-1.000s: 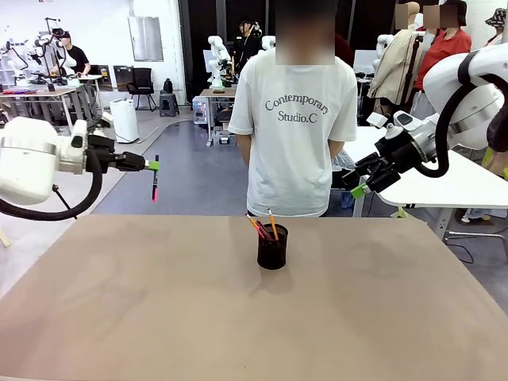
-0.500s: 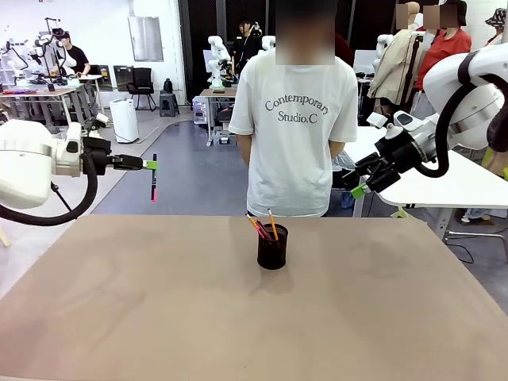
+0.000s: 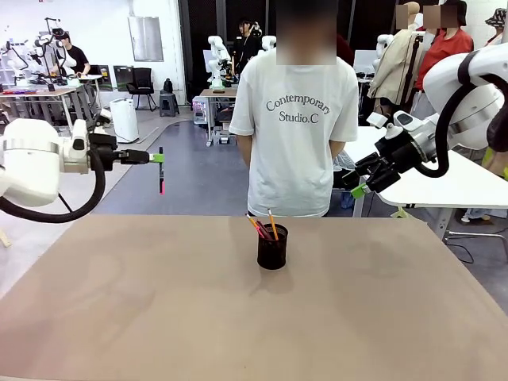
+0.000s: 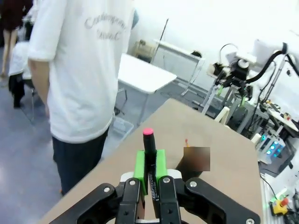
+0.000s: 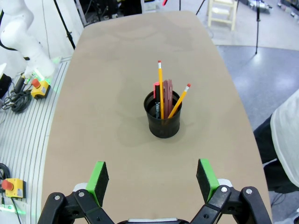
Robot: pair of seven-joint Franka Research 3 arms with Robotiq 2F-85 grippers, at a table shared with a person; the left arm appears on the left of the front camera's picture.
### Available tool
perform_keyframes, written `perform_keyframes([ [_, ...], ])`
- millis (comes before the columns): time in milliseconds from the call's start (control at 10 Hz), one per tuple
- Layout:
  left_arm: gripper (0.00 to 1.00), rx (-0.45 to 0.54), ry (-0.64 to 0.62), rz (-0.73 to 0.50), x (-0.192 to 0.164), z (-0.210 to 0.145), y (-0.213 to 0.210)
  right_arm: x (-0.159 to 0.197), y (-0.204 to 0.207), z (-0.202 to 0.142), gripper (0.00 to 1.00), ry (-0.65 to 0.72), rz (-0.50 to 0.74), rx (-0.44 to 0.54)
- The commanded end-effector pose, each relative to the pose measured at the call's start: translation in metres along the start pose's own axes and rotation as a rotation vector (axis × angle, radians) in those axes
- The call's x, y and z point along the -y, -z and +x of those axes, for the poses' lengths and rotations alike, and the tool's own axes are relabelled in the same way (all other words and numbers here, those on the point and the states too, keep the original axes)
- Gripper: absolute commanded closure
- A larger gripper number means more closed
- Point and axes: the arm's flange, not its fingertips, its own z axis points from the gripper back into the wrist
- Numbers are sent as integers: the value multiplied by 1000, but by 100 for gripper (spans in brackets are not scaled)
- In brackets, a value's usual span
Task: Place the pens into the pen holder.
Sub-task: Pick up a writing instrument from the table and place it into the Pen holder.
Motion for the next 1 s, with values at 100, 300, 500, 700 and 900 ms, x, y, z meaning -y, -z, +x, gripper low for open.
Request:
perform_keyframes([
  [100, 100, 94, 174, -128, 30, 26, 35, -1, 0, 2, 0, -2, -3, -1],
  [300, 100, 140, 296, -202, 51, 47, 60, -1, 0, 2, 0, -2, -3, -1],
  [500, 100, 134, 436, -173, 67, 57, 94, -1, 0, 2, 0, -2, -3, -1],
  [700, 100, 186, 508, -190, 84, 60, 125, -1, 0, 2, 0, -2, -3, -1],
  [900, 100, 241, 490, -265, 101, 61, 150, -1, 0, 2, 0, -2, -3, -1],
])
